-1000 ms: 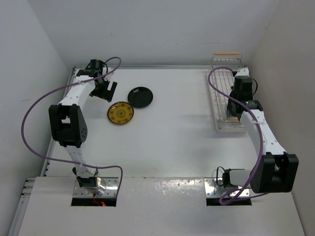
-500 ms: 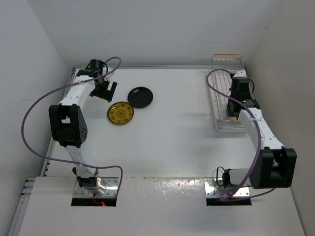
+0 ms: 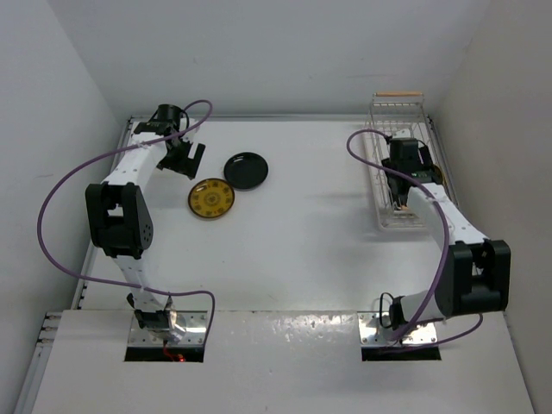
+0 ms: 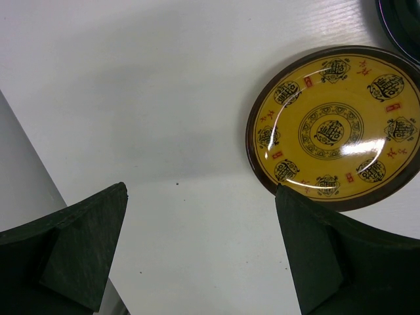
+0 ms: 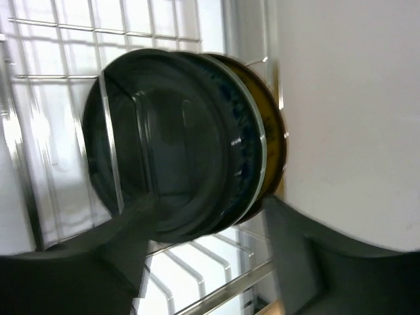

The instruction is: Load the plates into the dish rack

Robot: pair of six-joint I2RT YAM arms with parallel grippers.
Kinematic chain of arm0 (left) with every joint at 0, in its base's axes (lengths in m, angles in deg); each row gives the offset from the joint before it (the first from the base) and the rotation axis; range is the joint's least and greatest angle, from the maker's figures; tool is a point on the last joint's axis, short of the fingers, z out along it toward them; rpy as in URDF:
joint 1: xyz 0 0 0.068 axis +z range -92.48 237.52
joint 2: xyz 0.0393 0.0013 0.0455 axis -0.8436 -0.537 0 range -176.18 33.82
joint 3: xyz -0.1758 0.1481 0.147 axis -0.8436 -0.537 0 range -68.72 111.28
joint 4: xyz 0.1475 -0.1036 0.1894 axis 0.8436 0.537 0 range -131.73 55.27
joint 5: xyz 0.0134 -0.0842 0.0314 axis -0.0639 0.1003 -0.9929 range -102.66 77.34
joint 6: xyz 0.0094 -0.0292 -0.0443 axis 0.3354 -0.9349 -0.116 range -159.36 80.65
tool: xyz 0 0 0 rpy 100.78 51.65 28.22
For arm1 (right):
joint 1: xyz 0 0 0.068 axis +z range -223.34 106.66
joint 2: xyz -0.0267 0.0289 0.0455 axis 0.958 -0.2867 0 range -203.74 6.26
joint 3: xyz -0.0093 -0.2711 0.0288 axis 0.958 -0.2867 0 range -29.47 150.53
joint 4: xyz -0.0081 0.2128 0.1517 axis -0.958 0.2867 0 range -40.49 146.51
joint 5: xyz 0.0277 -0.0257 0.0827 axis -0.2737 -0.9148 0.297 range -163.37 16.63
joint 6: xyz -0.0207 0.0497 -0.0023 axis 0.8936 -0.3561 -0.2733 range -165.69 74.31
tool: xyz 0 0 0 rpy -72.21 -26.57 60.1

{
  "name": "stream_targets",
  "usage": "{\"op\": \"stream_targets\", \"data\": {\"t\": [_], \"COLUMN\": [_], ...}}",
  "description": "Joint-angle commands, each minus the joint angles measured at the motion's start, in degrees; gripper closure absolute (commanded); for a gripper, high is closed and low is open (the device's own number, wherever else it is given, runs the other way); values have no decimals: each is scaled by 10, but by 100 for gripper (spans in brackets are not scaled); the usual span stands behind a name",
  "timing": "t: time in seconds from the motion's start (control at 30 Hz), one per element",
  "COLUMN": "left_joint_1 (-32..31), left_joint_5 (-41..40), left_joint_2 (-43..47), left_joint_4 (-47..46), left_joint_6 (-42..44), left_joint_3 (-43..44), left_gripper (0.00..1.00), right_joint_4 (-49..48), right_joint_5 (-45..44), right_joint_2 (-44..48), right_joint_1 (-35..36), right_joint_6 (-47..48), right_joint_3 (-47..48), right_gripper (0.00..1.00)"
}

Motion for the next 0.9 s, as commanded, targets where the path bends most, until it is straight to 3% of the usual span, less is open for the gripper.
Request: {"op": "stream_targets", "data": {"t": [0.0, 0.07, 0.17, 0.27, 0.33, 0.37, 0.4, 0.47, 0.6, 0.7, 0.87], "left_joint_1": [6, 6, 6, 6, 6, 6, 6, 6, 12, 24, 29], "left_joint_5": [-3, -3, -3, 4, 9, 9, 9, 4, -1, -1, -1], "left_joint_2": [1, 1, 1, -11, -17, -17, -17, -17, -12, -6, -6], "left_joint_4": [-1, -1, -1, -1, -1, -1, -1, -1, -1, -1, -1], "left_joint_6": [-1, -1, -1, -1, -1, -1, -1, -1, -1, -1, -1], "left_joint_3": [5, 5, 5, 5, 5, 5, 5, 5, -7, -19, -30], "left_gripper": [1, 1, 1, 1, 1, 1, 1, 1, 1, 1, 1], "right_joint_4": [15, 16, 27, 28, -13, -42, -64, -65, -55, -81, -128], "right_joint_5": [18, 24, 47, 147, 222, 272, 306, 334, 383, 408, 431], "right_joint_2": [11, 23, 35, 32, 21, -15, -33, -124, -272, -388, -504], "right_joint_1": [6, 13, 32, 58, 90, 101, 123, 158, 215, 229, 235], "right_joint_6": [2, 1, -21, -136, -223, -240, -267, -308, -387, -466, -588], "right_joint_3": [49, 65, 113, 155, 154, 154, 166, 212, 334, 412, 472], "right_gripper": [26, 17, 12, 11, 24, 36, 58, 71, 43, 40, 39]}}
